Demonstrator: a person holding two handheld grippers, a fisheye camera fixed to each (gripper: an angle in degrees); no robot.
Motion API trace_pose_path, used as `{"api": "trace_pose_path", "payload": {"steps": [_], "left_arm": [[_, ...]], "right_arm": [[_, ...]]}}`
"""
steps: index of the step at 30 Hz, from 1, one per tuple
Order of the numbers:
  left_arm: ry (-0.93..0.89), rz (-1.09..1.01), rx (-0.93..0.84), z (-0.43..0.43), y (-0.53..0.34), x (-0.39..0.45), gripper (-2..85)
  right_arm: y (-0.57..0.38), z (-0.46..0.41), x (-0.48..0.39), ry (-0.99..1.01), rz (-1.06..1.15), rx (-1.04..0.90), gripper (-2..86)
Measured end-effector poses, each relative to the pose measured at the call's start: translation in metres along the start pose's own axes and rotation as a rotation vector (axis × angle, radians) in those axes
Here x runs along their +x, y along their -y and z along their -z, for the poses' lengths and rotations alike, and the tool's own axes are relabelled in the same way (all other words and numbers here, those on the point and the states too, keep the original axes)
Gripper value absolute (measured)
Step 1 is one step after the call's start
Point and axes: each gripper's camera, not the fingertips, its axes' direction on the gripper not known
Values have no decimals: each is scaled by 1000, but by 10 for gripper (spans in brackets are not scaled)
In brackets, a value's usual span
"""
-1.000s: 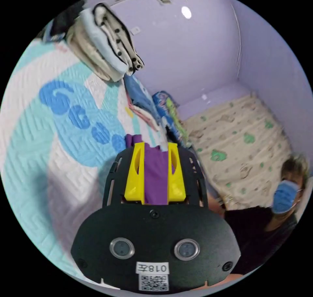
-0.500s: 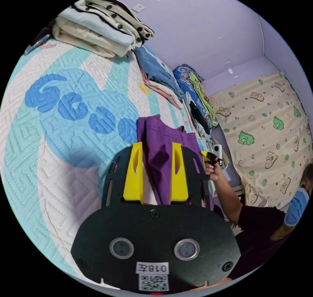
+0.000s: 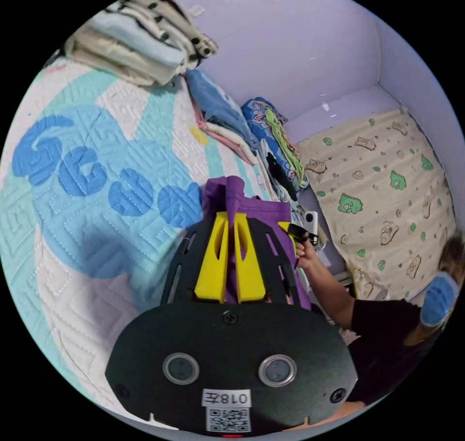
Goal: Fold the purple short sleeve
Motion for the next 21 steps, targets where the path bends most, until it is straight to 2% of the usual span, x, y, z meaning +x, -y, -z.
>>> {"api": "trace_pose_path", "payload": {"steps": [6,9,13,19,20,21], "left_arm": [[130,-297,164,36,-24,75,-9],[177,-330,213,49,-36,99,-9],[224,-281,213,45,-34,106,-9],[415,-345,106,10,-1,114,12],[432,-306,32,-2,8,104,31],[426,-229,-45,-10,19,89,52]], "right_arm": [[-40,27,-99,-183,301,125,12],[-60,35,-135,-251,372,159,12],[-71,35,-152,-372,352,163,13],[-59,30,-147,-557,378,111,23],[-56,29,-140,-560,359,86,25],[-49,28,-115,-525,241,18,32]]}}
